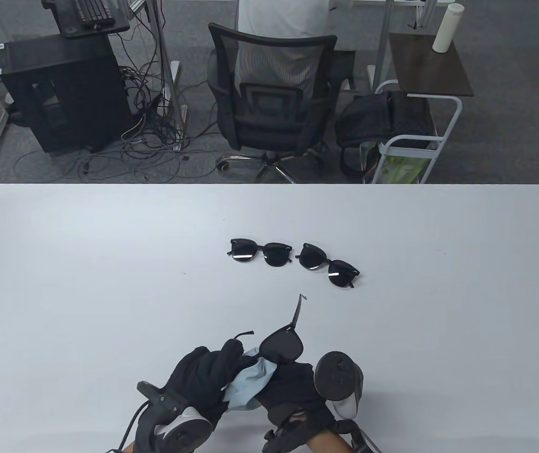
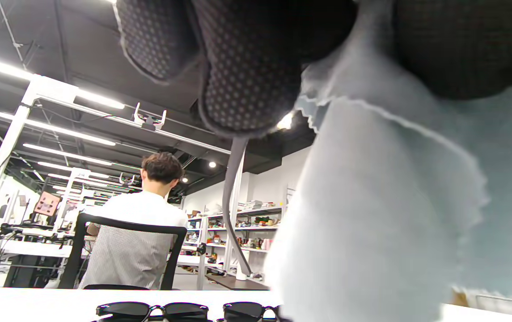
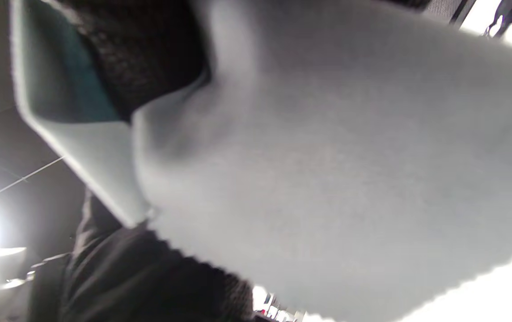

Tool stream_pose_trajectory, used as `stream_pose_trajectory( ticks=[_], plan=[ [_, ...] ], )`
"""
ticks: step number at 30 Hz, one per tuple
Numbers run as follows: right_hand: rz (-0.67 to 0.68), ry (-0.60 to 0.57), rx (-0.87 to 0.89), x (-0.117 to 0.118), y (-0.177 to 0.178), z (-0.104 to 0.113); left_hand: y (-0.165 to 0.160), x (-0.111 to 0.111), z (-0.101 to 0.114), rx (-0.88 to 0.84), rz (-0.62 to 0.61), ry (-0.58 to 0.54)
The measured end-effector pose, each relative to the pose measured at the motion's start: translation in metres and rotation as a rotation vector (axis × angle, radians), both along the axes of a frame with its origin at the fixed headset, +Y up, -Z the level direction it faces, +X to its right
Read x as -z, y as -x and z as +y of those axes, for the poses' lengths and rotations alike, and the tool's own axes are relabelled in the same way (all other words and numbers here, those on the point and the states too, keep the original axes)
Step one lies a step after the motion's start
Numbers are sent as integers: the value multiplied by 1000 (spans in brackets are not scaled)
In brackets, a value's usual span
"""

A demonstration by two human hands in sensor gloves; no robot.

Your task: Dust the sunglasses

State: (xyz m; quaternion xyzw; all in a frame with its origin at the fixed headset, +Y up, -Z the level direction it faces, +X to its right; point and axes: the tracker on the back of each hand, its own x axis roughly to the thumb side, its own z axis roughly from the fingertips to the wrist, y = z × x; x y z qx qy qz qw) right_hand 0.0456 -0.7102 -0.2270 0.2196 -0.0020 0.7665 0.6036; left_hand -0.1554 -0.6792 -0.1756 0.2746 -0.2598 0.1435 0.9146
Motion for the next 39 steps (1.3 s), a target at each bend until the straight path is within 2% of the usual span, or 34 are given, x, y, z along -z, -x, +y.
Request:
stream_pose_trajectory(
  ticks=[15, 25, 39],
  plan=[
    [-12, -25, 0, -1, -1, -1, 0, 0, -1, -32, -18, 40],
    [63, -16, 0, -3, 5, -2, 7, 6, -2, -19, 21, 37],
    [-10, -54, -31, -4, 2, 2, 4, 3, -2, -20, 6, 31]
  ],
)
